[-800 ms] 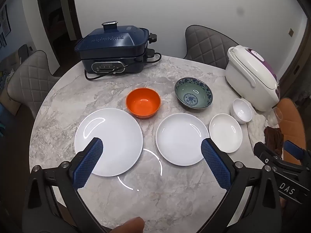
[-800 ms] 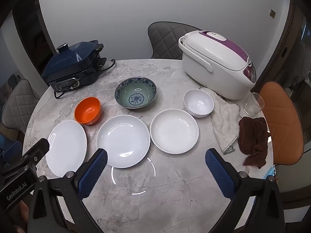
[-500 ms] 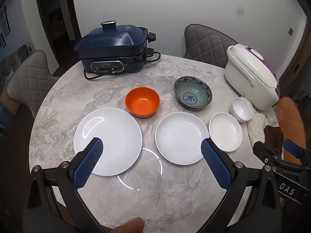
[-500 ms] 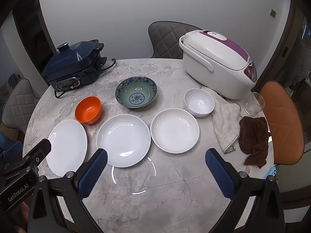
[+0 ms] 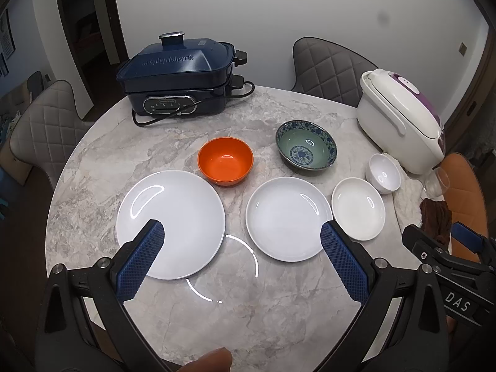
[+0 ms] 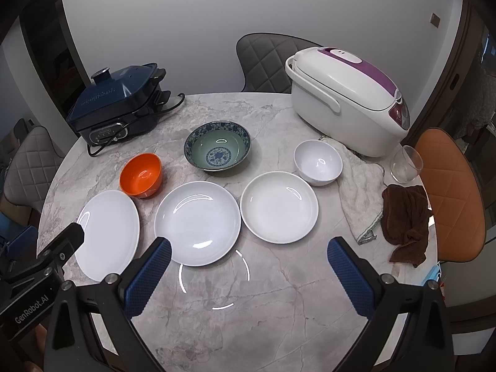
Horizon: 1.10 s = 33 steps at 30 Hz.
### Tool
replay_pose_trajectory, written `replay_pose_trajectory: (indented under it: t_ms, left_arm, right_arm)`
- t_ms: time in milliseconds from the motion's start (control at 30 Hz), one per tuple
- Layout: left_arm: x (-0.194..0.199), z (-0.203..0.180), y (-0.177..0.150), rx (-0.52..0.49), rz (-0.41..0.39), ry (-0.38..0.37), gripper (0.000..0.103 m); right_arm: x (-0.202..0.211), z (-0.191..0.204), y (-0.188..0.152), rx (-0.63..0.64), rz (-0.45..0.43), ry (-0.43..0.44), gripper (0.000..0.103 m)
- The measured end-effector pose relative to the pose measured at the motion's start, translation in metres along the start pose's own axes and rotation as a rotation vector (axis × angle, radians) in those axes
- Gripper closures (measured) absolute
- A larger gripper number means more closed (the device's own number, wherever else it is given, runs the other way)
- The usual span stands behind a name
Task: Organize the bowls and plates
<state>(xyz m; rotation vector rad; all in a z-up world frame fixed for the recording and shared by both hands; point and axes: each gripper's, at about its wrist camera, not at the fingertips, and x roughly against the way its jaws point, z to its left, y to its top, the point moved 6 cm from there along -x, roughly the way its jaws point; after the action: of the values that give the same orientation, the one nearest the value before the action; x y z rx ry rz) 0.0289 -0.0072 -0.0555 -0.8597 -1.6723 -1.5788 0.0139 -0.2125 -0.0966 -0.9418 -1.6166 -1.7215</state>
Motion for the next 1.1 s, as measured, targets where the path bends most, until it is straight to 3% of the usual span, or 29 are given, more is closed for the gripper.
replay_pose_trajectory:
  t_ms: [1100]
  left_arm:
    - [-0.0004, -0.0021, -0.0011, 0.0, 0.002, -0.003, 0.001]
  right_arm:
    - [0.0011, 0.001, -0.0007, 0.0, 0.0, 0.001, 0.0]
